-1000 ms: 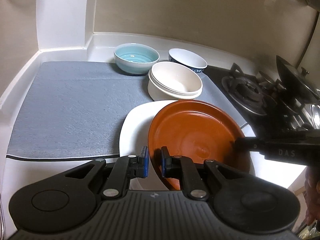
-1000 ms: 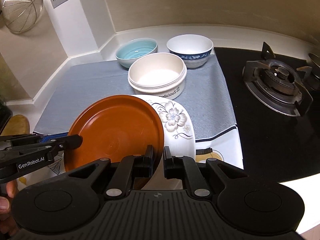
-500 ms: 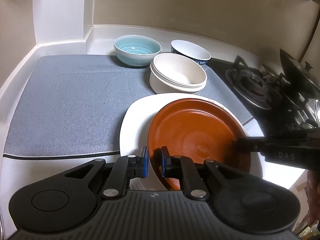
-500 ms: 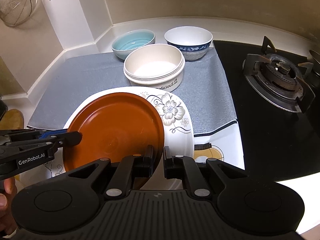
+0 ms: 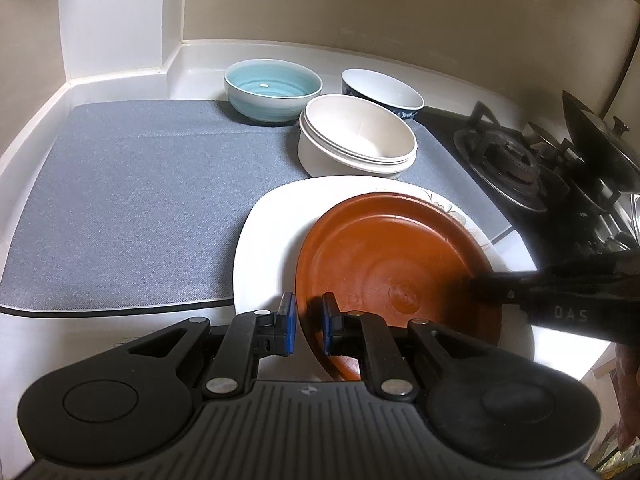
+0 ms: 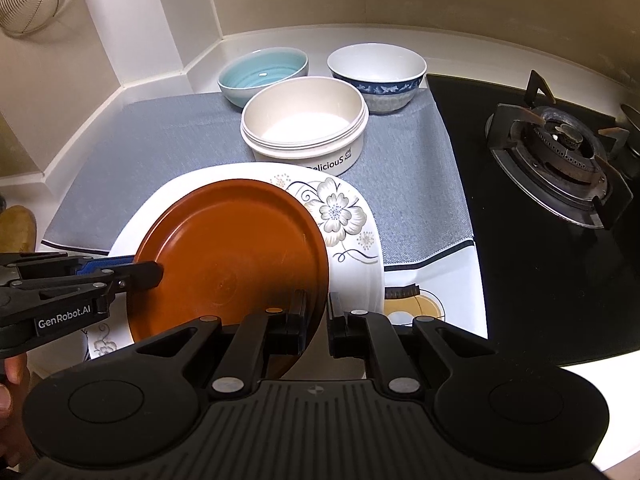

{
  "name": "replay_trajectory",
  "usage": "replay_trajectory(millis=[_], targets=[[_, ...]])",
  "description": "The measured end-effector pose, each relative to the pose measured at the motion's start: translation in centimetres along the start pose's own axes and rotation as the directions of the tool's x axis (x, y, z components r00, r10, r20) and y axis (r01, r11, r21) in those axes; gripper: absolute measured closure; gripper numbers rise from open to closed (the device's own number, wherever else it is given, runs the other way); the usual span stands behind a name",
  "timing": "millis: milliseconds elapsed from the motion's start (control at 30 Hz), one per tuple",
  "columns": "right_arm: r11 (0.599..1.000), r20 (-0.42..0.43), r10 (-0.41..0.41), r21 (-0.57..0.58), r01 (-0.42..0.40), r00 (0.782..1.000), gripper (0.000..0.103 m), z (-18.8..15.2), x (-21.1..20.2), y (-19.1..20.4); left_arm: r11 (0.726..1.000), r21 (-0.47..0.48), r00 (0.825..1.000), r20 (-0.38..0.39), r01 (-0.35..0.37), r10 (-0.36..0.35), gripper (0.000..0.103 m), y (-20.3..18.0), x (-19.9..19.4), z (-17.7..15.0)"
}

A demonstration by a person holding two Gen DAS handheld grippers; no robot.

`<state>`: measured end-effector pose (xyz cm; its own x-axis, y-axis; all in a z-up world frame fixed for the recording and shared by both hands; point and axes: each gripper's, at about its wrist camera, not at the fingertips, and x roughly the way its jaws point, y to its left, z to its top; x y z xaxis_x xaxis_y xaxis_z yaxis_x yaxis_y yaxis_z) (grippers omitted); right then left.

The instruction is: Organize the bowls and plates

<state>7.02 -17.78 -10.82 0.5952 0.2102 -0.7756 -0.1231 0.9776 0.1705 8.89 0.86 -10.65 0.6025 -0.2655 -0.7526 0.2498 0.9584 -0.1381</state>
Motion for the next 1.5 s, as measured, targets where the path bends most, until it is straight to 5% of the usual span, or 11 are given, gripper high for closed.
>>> replay_trajectory(millis=[233, 400, 733, 1100, 1500], targets=[[1.0, -0.025, -0.012, -0.027, 0.011, 1.0, 0.088, 0.0, 0.5, 0.2, 1.0, -0.017, 1.0, 0.01, -0.005, 0.005, 0.08, 0.2, -0.4, -0.1], [0.999, -0.018, -0.027, -0.035, 0.026, 0.999, 0.077, 0.1, 0.1, 0.0, 0.999, -0.047, 0.999, 0.031, -0.017, 0.019, 0.08, 0.4, -1.2, -0.2], [1.0, 0.079, 0.016, -0.004, -0.015, 0.997, 0.073, 0.3, -2.1, -2.5, 0.983, -0.17, 0.992, 0.091, -0.069, 0.085, 0.08, 1.6, -4.3, -0.8], [0.988, -0.04, 0.15, 0.029, -0.149, 0.988, 0.072, 0.6, 0.8, -6.3, 0.908, -0.392, 0.988, -0.027, -0.149, 0.15, 0.08, 1.6, -3.3, -1.8], [0.935, -0.143, 0.347, -0.022, -0.354, 0.927, 0.075, 1.0, 2.8, -7.7, 0.839, -0.511, 0.982, -0.072, -0.186, 0.174, 0.08, 0.9, -3.2, -3.1]])
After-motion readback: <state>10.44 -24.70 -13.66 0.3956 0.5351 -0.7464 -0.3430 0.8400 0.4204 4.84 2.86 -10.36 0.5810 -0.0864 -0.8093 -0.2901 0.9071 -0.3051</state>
